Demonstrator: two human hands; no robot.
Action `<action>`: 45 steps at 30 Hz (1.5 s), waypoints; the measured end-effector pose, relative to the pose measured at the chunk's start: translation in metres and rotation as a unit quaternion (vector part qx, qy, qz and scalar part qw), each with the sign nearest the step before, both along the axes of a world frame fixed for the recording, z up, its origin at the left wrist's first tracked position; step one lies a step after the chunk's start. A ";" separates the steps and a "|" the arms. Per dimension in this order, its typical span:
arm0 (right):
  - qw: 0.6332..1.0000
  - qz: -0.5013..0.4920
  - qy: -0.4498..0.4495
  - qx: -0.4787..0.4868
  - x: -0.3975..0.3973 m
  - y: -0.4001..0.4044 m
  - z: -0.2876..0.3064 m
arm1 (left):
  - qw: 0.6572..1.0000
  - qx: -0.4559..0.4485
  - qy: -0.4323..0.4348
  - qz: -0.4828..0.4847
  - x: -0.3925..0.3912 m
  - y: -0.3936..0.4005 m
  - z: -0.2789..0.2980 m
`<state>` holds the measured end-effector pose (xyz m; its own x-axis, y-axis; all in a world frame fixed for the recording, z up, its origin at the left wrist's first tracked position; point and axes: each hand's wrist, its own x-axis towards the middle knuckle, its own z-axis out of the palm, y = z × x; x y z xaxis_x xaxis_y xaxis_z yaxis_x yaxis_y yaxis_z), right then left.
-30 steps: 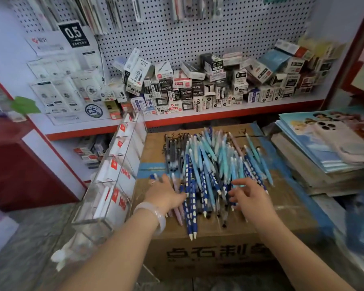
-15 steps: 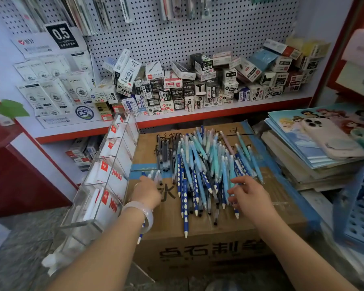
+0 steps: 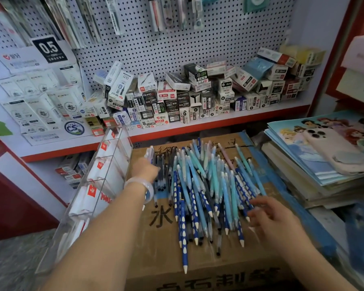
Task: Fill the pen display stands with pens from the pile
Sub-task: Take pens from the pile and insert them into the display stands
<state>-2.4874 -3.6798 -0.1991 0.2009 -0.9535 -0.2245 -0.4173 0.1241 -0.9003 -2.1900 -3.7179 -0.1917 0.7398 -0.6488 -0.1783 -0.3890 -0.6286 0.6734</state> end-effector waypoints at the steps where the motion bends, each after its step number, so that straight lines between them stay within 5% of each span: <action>1: 1.000 -0.006 0.005 0.001 -0.006 -0.003 0.000 | 1.000 0.012 -0.003 -0.005 0.002 -0.006 -0.005; 9: 0.997 -0.068 0.038 0.023 -0.041 -0.014 -0.006 | 0.973 0.160 -0.119 -0.114 0.011 -0.030 -0.010; 26: 0.993 -0.034 0.102 -0.040 -0.045 0.005 0.011 | 0.984 0.137 -0.091 -0.074 0.012 0.001 -0.013; 32: 0.996 -0.046 0.064 -0.052 -0.050 0.017 0.024 | 0.993 -0.016 0.100 -0.067 -0.012 0.022 0.025; 39: 0.992 -0.079 -0.095 -0.009 -0.061 0.036 0.060 | 0.930 -0.168 0.267 -0.189 -0.131 0.057 0.062; 45: 0.988 -0.091 -0.116 -0.048 -0.106 0.048 0.098 | 0.869 -0.183 0.339 -0.311 -0.249 0.075 0.078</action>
<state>-2.5937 -3.6321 -0.1012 0.0593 -0.9933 -0.0993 -0.1761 0.0875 -0.9805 -2.4389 -3.6432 -0.1140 0.0305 -0.9906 -0.1330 -0.0127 -0.1334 0.9910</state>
